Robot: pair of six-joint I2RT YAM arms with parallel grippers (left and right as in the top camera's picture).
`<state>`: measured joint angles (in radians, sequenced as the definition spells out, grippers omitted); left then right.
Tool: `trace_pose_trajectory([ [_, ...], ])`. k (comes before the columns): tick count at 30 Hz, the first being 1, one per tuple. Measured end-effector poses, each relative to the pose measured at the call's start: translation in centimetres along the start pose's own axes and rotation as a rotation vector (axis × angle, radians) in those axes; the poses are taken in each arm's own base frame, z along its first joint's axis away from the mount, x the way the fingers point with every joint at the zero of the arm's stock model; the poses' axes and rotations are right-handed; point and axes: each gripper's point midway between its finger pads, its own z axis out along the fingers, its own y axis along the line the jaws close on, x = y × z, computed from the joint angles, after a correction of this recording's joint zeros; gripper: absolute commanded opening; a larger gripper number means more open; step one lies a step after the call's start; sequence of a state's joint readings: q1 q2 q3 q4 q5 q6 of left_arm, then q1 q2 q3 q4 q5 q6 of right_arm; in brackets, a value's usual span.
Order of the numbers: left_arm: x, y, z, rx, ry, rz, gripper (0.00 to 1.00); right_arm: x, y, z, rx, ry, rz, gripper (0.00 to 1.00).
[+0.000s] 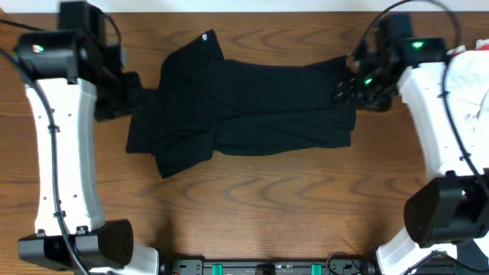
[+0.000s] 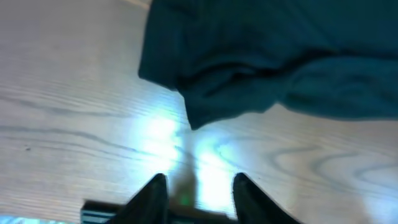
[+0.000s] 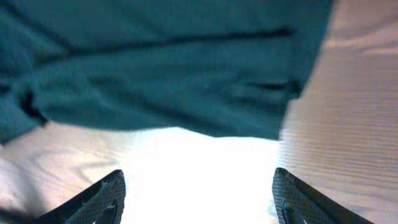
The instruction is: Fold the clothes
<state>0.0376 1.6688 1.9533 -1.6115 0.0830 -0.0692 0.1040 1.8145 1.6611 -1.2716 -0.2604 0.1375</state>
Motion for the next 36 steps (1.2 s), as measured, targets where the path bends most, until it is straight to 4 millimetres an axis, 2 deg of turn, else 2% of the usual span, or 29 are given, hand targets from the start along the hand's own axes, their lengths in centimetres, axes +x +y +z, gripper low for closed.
trace_pose_trajectory([
  [4,3.3,-0.2,0.5,-0.045,0.04,0.012,0.35,2.3,1.5,2.1,0.002,0.081,-0.052,0.75],
  [8,7.6,1.4,-0.8,-0.089,-0.013,-0.033,0.47,4.3,2.4,3.1,0.008,0.148,-0.085,0.75],
  [11,11.7,2.2,-1.5,-0.069,-0.102,-0.085,0.57,5.3,2.6,4.1,0.013,0.178,-0.099,0.77],
  [13,12.7,2.0,-1.1,-0.021,-0.192,-0.102,0.61,5.2,2.5,5.5,0.008,0.163,-0.106,0.79],
  [16,12.3,1.1,0.9,0.058,-0.296,-0.111,0.62,4.8,2.2,7.3,-0.003,0.126,-0.107,0.78],
  [19,12.1,0.1,5.2,0.109,-0.261,-0.11,0.63,4.0,2.2,8.5,-0.029,0.082,-0.093,0.78],
  [22,11.4,-0.9,9.9,0.146,-0.196,-0.11,0.62,3.5,2.5,8.7,-0.057,0.059,-0.08,0.77],
  [25,10.5,-2.0,13.4,0.175,-0.135,-0.09,0.62,3.2,2.4,8.6,-0.071,0.053,-0.061,0.78],
  [30,8.5,-4.5,17.2,0.2,-0.084,0.018,0.63,3.1,1.7,8.4,-0.073,0.055,-0.031,0.78],
  [36,8.9,-7.2,22.1,0.153,0.01,0.161,0.62,3.2,1.0,8.2,-0.073,0.064,0.002,0.79],
])
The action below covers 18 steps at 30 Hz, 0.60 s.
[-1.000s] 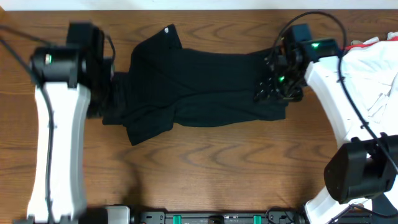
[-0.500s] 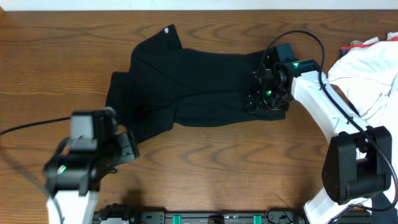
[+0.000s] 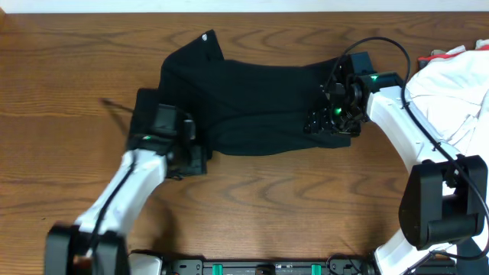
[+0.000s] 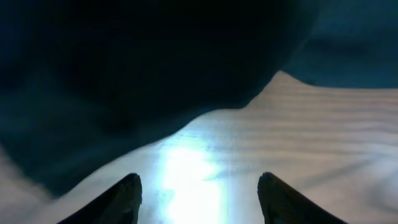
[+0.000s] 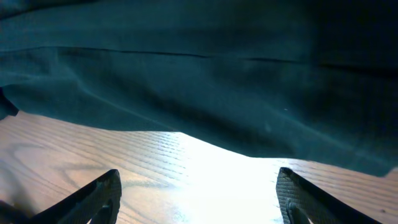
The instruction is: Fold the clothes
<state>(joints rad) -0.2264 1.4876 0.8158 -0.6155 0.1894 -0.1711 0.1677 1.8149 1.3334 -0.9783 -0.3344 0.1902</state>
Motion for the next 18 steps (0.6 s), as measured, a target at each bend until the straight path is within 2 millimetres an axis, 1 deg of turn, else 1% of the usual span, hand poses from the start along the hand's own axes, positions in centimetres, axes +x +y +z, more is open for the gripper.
trace_pose_trajectory([
  [4,-0.5,-0.8,2.2,-0.068,-0.008,0.092,0.62,-0.1,-0.3,-0.1,-0.001,-0.002,0.011,0.79],
  [11,-1.9,-1.7,2.5,-0.136,-0.088,0.169,0.63,-0.1,-0.3,-0.1,-0.003,-0.004,0.014,0.8],
  [15,-3.1,-1.4,2.6,-0.162,-0.134,0.172,0.62,-0.2,-0.6,-0.2,-0.002,-0.007,0.023,0.8],
  [18,-3.2,-1.1,3.4,-0.183,-0.126,0.176,0.62,-0.3,-0.8,-0.3,-0.002,-0.009,0.028,0.79],
])
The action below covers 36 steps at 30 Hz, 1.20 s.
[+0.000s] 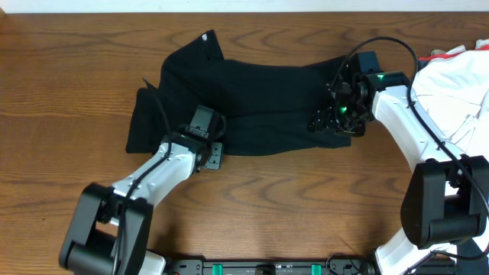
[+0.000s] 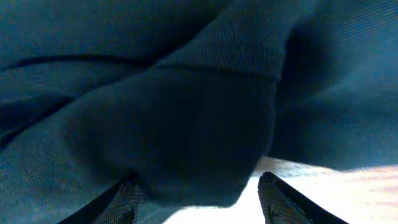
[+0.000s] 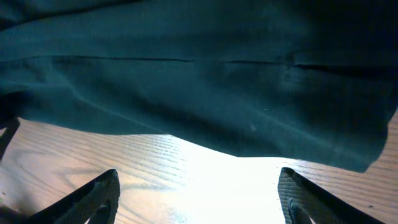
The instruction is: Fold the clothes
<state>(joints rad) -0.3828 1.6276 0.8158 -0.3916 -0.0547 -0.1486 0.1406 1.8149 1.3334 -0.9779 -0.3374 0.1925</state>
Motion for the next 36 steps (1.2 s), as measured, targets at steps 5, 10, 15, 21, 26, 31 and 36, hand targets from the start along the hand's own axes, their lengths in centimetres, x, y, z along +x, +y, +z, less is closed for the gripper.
trace_pose_trajectory([
  [5,-0.1,0.0,1.0,-0.01,0.008,0.013,0.35,0.0,0.0,0.0,0.0,0.001,0.0,0.79],
  [10,0.0,0.2,1.0,-0.021,0.024,0.025,0.12,0.0,0.0,0.0,0.0,0.001,0.0,0.79],
  [15,2.7,1.4,-0.6,-0.076,0.155,0.041,0.08,0.0,0.0,0.0,0.001,0.001,0.0,0.79],
  [21,2.2,4.2,-7.5,-0.201,0.141,0.046,0.08,0.5,-1.0,0.0,0.059,0.018,0.001,0.79],
  [26,0.7,5.5,-12.8,-0.227,-0.005,-0.001,0.09,0.6,-2.1,-0.1,0.12,0.019,-0.006,0.79],
  [31,2.1,6.9,-15.2,-0.247,-0.029,-0.062,0.1,0.6,-2.4,-0.2,0.138,0.016,-0.009,0.78],
  [36,2.9,7.2,-15.8,-0.254,-0.02,-0.1,0.11,0.6,-2.1,-0.1,0.122,0.018,-0.031,0.62],
])
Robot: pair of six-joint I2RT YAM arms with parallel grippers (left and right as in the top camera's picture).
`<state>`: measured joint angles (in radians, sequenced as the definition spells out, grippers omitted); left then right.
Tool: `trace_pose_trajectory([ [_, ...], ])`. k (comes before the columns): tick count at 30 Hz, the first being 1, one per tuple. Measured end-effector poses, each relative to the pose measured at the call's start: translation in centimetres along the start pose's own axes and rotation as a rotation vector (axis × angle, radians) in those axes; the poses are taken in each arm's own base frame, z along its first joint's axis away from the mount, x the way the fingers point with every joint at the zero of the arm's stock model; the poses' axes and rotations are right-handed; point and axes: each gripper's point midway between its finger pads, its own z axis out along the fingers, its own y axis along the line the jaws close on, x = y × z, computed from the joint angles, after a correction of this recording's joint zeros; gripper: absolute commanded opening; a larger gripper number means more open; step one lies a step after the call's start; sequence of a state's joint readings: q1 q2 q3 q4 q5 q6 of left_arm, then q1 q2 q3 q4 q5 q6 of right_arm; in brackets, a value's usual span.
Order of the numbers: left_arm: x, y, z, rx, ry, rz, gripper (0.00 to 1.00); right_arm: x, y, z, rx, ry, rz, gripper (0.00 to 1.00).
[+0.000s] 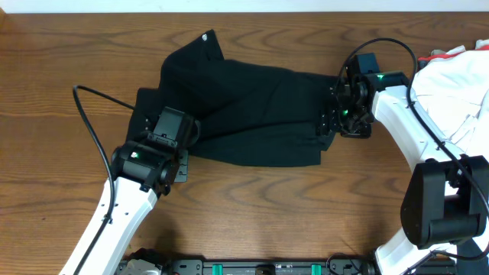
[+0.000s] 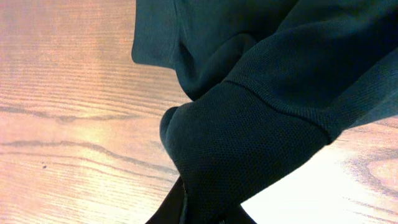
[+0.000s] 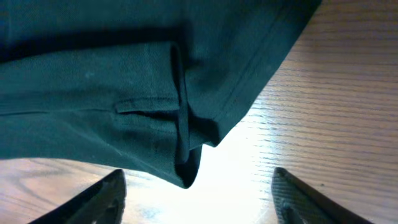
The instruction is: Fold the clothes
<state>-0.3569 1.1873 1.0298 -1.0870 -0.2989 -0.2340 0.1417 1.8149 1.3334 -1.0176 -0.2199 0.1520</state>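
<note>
A black garment (image 1: 252, 107) lies crumpled across the middle of the wooden table (image 1: 306, 214). At its left front part my left gripper (image 1: 177, 126) is shut on a bunched fold of the fabric. In the left wrist view that fold (image 2: 242, 149) rises straight out of the shut gripper (image 2: 202, 214). My right gripper (image 1: 330, 122) is at the garment's right end. It stands wide open (image 3: 199, 196), with a folded corner of the hem (image 3: 186, 165) hanging just above the gap and nothing gripped.
A heap of white clothes (image 1: 458, 84) lies at the table's right edge, beside the right arm. A thin black cable (image 1: 92, 130) loops over the table left of the garment. Bare wood shows along the front (image 1: 252, 206).
My left gripper was open around fabric at the garment's front edge; now it is shut on a fold and sits further left. The garment's right lower corner has drawn in leftward.
Both grippers first stood at the garment's outer ends, the right one wide open. The left gripper then was open at the front left corner, later further right along the front edge with fabric between its fingers. Now it grips that fabric; the right stays open.
</note>
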Motion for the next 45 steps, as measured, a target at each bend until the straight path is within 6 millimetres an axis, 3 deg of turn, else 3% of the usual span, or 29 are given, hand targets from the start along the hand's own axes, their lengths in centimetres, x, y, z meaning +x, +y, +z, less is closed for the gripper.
trace_pose_trajectory([
  [5,0.1,0.0,0.0,-0.002,0.005,-0.008,0.11,0.2,1.3,0.8,-0.042,-0.002,-0.031,0.54],
  [12,0.1,0.0,0.0,-0.002,0.005,-0.008,0.12,3.2,3.3,4.7,-0.073,0.047,-0.074,0.61],
  [17,0.1,0.0,0.0,-0.002,0.005,-0.012,0.12,3.4,3.2,6.3,-0.095,0.019,-0.051,0.29],
  [18,0.1,0.0,0.0,-0.002,0.006,-0.014,0.12,3.4,3.3,6.5,-0.1,0.017,-0.045,0.27],
  [21,0.1,0.0,0.0,-0.002,0.006,-0.015,0.13,3.1,3.5,6.5,-0.112,0.005,-0.037,0.28],
  [25,0.1,0.0,0.0,-0.002,0.006,-0.015,0.13,2.9,3.5,6.4,-0.119,-0.002,-0.025,0.5],
  [26,0.1,0.0,0.0,-0.002,0.006,-0.015,0.13,2.9,3.5,6.3,-0.121,-0.006,-0.022,0.51],
  [33,0.1,0.0,0.0,-0.002,0.006,-0.015,0.13,2.0,3.5,4.5,-0.137,-0.065,-0.021,0.3],
  [36,0.1,0.0,0.0,-0.002,0.006,-0.015,0.13,2.0,3.7,4.4,-0.148,-0.065,-0.019,0.26],
  [43,0.1,0.0,0.0,-0.002,0.006,-0.016,0.13,2.1,4.1,4.3,-0.17,-0.059,-0.02,0.21],
  [45,0.1,0.0,0.0,-0.002,0.006,-0.016,0.13,2.2,4.1,4.3,-0.171,-0.058,-0.02,0.28],
])
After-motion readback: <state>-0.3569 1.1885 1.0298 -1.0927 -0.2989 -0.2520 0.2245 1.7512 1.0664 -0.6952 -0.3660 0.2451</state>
